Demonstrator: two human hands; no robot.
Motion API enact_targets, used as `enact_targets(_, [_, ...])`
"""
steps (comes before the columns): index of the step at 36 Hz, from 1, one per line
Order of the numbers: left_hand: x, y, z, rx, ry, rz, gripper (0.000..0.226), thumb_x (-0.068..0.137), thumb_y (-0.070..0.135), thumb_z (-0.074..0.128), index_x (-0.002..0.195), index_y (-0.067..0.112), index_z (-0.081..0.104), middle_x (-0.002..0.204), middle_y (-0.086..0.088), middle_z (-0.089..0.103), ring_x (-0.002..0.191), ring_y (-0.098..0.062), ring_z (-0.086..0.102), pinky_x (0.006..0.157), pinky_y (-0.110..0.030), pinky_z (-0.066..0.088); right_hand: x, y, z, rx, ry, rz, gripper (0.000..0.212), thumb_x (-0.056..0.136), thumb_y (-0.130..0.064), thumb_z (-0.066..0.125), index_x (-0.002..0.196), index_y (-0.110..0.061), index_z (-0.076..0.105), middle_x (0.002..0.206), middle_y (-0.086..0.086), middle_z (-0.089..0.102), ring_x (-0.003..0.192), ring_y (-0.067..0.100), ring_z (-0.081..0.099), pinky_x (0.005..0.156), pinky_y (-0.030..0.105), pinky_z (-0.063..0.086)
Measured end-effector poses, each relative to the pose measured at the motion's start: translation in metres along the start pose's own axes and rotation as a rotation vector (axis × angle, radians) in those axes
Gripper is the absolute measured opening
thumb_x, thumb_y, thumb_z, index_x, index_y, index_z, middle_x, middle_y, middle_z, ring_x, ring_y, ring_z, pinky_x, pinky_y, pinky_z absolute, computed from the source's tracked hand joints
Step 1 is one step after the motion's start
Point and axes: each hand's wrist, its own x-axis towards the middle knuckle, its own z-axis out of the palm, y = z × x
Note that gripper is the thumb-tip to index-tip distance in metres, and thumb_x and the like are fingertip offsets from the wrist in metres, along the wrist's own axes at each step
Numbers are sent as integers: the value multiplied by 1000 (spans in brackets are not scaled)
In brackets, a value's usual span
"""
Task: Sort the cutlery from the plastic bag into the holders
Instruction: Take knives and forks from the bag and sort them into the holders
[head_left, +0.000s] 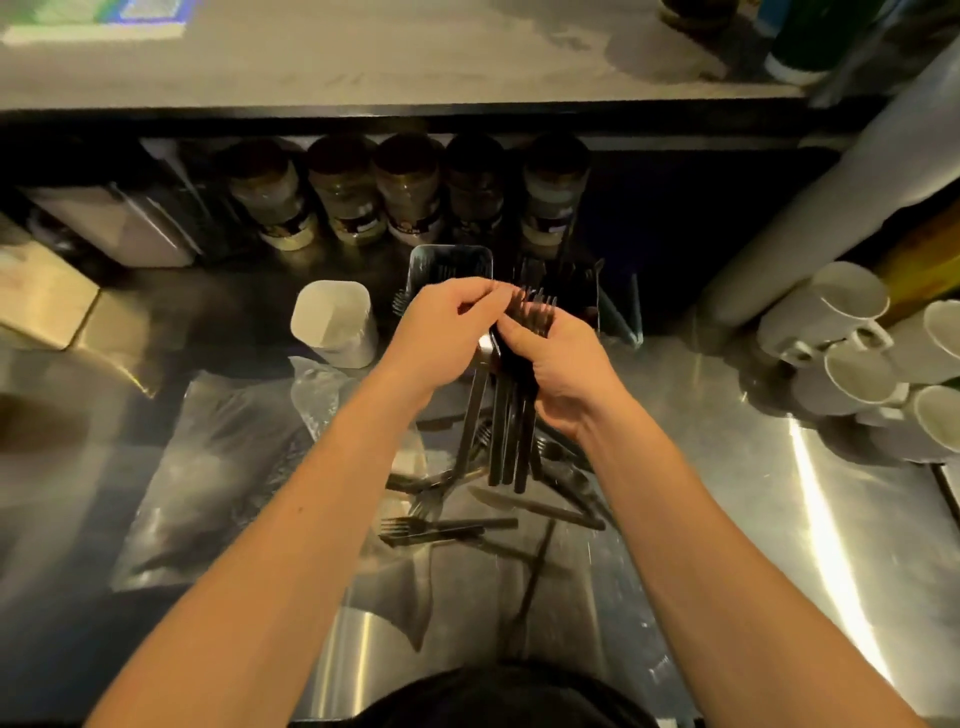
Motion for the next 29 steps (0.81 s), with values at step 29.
enact_targets(29, [117, -57, -32, -600, 241, -51, 54, 107, 46, 22, 138, 14, 54, 130, 4, 64, 127, -8, 56, 116, -34, 37, 142, -36, 77, -26, 138, -344, 15, 99, -5, 57, 99, -18, 65, 108, 13, 70, 106, 28, 68, 94, 45, 57])
